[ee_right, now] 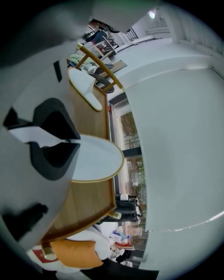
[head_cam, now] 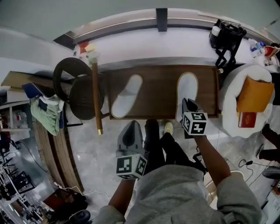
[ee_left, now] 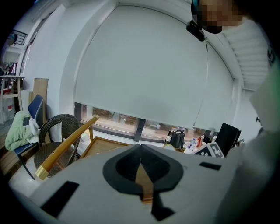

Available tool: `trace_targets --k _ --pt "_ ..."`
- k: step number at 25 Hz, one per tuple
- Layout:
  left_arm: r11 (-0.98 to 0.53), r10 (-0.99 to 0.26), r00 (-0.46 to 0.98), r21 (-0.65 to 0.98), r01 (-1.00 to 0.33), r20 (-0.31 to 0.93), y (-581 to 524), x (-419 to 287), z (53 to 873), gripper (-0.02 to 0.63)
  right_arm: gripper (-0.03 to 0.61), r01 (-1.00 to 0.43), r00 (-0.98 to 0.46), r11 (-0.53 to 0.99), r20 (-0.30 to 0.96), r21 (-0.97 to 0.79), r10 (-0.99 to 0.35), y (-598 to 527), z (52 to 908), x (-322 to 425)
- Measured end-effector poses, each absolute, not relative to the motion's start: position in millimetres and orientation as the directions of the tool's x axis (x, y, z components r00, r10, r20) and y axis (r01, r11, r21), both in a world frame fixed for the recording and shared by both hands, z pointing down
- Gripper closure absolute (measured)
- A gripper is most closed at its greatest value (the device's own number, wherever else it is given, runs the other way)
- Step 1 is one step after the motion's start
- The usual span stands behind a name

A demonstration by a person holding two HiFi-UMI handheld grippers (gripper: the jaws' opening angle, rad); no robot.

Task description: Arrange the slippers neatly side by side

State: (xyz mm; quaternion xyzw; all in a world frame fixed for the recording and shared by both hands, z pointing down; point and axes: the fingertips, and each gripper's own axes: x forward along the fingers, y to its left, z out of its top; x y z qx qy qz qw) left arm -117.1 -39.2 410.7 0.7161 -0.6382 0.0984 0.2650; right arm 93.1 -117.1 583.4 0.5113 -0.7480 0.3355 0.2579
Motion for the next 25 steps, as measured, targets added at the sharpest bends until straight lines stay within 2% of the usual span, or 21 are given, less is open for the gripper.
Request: trace_targets --k 11,25 --pt "0.013 -0.852 0.122 0.254 -0.967 0.510 -38 -137 422 0.600 0.541 -0.913 -0.357 0.361 0.798 -0.189 -0.485 -135 626 69" --pt "0.042 -0.847 0.101 0.255 -0.966 0.522 -44 -149 427 0.600 0.541 -0.905 -0.326 0.406 0.819 -0.126 -0.473 -160 639 69"
